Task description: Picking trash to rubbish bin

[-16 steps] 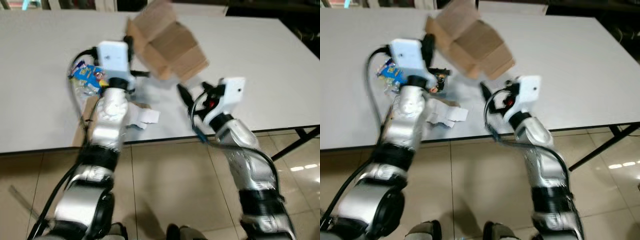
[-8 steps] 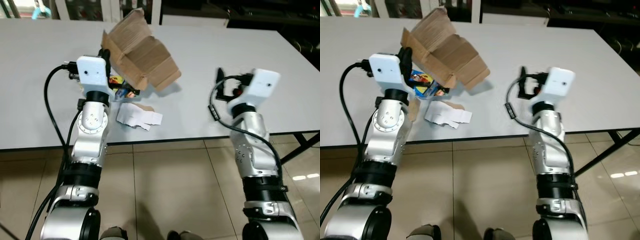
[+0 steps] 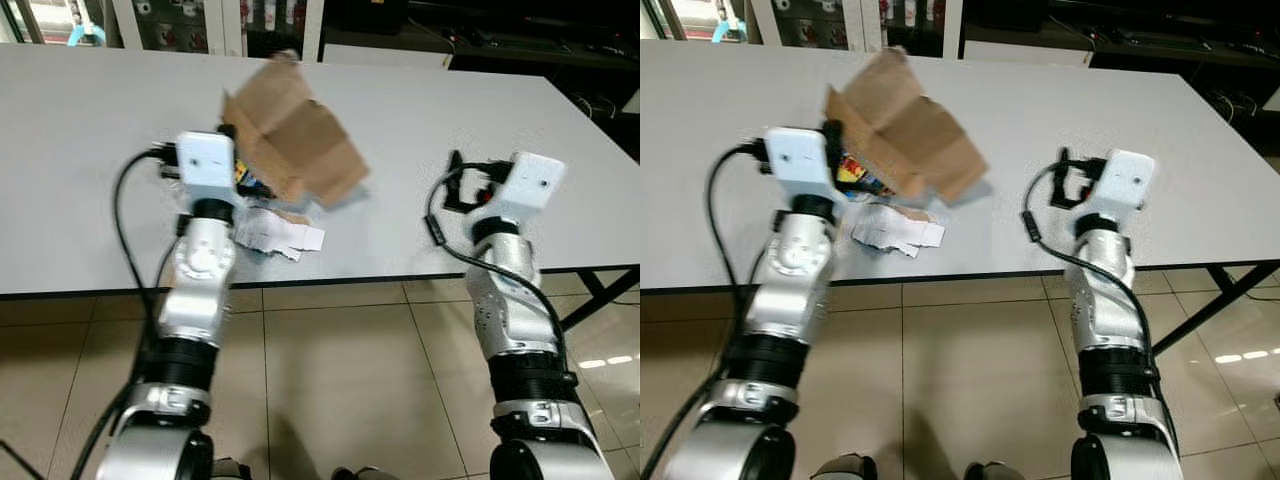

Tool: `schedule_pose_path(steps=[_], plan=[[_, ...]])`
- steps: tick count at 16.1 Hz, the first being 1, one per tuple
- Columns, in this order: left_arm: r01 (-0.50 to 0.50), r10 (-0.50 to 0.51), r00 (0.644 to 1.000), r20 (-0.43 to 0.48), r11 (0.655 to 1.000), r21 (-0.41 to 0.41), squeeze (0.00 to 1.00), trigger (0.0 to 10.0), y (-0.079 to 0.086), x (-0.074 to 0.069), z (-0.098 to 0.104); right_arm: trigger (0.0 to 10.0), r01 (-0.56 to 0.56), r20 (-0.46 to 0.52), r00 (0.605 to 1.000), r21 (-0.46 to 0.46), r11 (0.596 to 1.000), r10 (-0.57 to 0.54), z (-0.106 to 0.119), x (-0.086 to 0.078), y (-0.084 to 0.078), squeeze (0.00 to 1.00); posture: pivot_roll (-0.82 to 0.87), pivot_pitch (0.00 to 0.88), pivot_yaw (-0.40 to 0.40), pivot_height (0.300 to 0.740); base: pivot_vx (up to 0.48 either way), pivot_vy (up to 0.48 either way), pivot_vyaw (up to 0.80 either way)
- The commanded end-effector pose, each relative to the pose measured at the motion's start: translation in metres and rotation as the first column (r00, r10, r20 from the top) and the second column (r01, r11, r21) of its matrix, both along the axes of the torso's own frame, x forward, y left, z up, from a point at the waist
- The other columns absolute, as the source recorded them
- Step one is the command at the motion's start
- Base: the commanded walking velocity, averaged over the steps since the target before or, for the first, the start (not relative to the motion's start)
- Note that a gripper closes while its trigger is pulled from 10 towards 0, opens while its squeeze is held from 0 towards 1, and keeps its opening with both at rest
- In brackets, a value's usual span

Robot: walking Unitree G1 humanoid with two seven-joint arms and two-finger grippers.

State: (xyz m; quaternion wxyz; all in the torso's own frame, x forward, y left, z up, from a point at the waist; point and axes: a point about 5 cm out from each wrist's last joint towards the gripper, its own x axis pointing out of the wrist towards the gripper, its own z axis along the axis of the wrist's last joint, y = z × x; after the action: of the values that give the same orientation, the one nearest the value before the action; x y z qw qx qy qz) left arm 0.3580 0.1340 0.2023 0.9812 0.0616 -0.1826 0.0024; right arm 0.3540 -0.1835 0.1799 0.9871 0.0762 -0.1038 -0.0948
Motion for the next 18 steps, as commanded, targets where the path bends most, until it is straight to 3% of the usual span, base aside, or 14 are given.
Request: schedule_pose_path(steps=[1,8,14,18], plan=[[0.002,-0.002,1.000,-0.029,1.000,0.012,0.00,10.0,-0.004,-0.001,-0.006,10.0,0.042,-0.004,0.999,-0.005,0.999,-0.043,-0.003,-0.001,-0.010,0.00,-0.03,0.028,-0.089,0.740,0.000,0.000,0.00],[0.033,-0.030,0.998,-0.060,0.998,0.047,0.00,10.0,-0.003,-0.001,-0.009,10.0,0.036,0.002,0.999,0.035,0.999,-0.036,-0.011,-0.002,0.003,0.00,-0.03,0.000,-0.029,0.740,0.000,0.000,0.00],[0.039,-0.035,0.996,-0.086,0.998,0.043,0.00,10.0,-0.012,-0.002,-0.016,10.0,-0.005,-0.002,1.000,0.027,1.000,0.005,-0.012,0.000,0.011,0.00,-0.03,0.000,-0.059,0.740,0.000,0.000,0.00],[0.029,-0.027,0.996,-0.088,0.999,0.028,0.00,10.0,-0.011,-0.004,-0.018,10.0,-0.026,-0.007,1.000,0.034,0.999,0.026,-0.012,0.001,0.015,0.00,-0.03,0.000,-0.066,0.740,-0.265,0.000,0.00]])
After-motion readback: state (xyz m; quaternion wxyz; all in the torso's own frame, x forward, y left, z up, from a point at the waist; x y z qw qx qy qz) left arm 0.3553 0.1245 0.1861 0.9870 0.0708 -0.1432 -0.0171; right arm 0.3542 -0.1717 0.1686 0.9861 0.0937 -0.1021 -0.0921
